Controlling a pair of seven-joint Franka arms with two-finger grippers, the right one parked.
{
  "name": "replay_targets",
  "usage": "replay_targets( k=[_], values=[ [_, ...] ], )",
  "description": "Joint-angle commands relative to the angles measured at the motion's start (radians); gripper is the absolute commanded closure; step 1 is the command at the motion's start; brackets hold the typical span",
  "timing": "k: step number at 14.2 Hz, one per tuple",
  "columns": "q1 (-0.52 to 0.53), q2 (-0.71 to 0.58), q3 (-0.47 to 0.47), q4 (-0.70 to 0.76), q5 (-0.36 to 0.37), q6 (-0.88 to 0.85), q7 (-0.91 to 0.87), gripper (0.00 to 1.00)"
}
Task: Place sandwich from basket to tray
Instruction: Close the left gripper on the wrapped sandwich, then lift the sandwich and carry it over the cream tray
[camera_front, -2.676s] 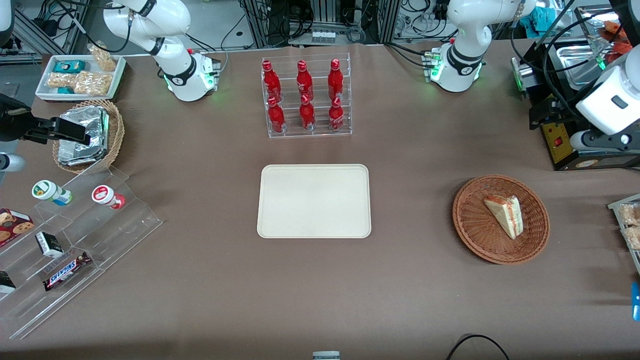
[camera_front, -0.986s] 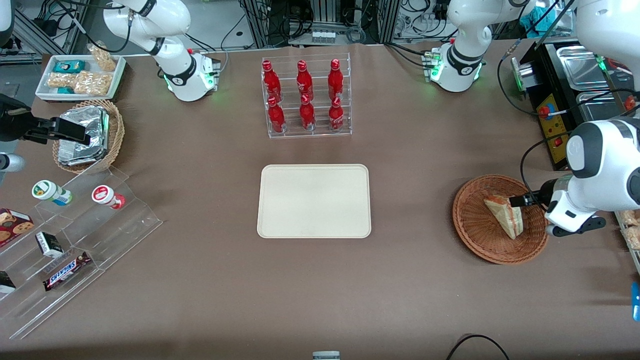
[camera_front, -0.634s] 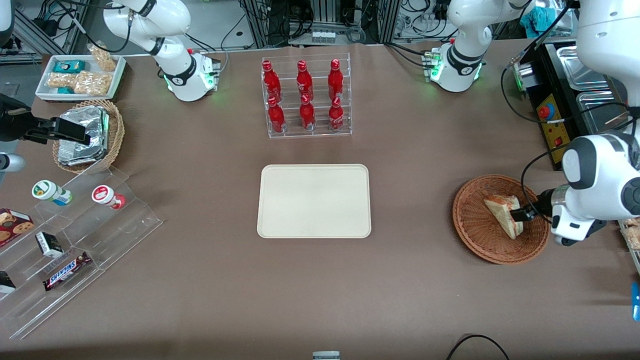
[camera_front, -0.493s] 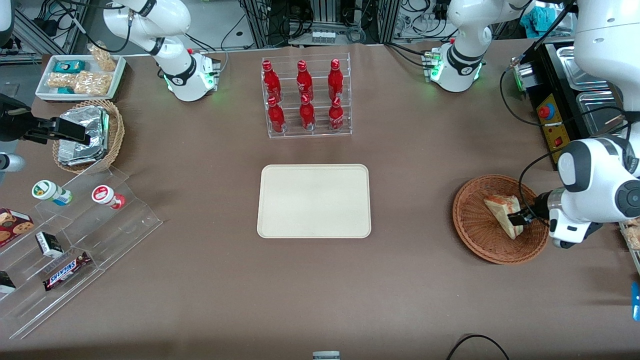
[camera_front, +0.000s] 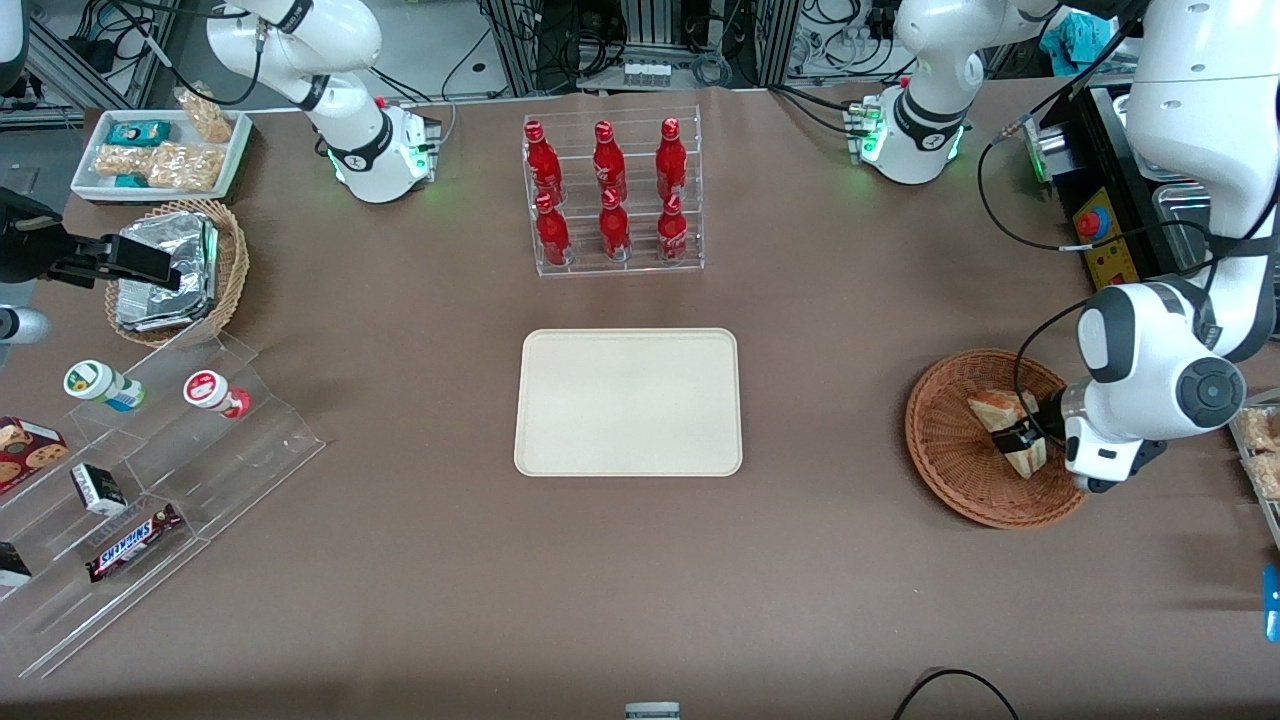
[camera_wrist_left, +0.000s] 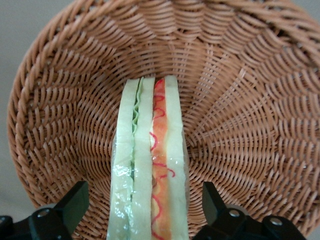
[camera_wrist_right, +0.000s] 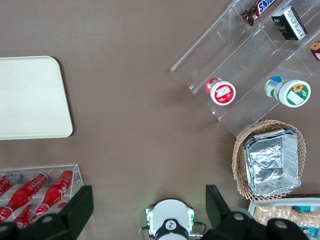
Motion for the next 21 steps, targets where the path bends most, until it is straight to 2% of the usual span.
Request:
replay_targets(
  k=[1, 3, 4, 5, 7, 11, 13, 15, 19, 21],
  values=[
    [-0.001, -0.007, 0.0, -0.006, 0.0, 0.013, -0.01, 0.24],
    [-0.001, -0.008, 0.0, -0.006, 0.0, 0.011, -0.011, 0.54],
    [-0.001, -0.008, 0.0, -0.006, 0.0, 0.008, -0.011, 0.65],
    [-0.002, -0.013, 0.0, -0.01, 0.0, 0.011, -0.013, 0.69],
    [-0.004, -0.019, 0.0, -0.017, 0.0, 0.011, -0.013, 0.85],
    [-0.045, -0.057, -0.004, -0.007, 0.0, -0.019, -0.018, 0.87],
    [-0.065, -0.082, -0.005, 0.037, 0.0, -0.138, -0.008, 0.9],
    [-0.097, -0.106, -0.046, 0.052, 0.001, -0.208, -0.016, 0.9],
    [-0.249, -0.142, -0.083, 0.058, 0.001, -0.205, -0.012, 0.9],
    [-0.347, -0.108, -0.106, 0.109, 0.0, -0.211, -0.016, 0.9]
  ],
)
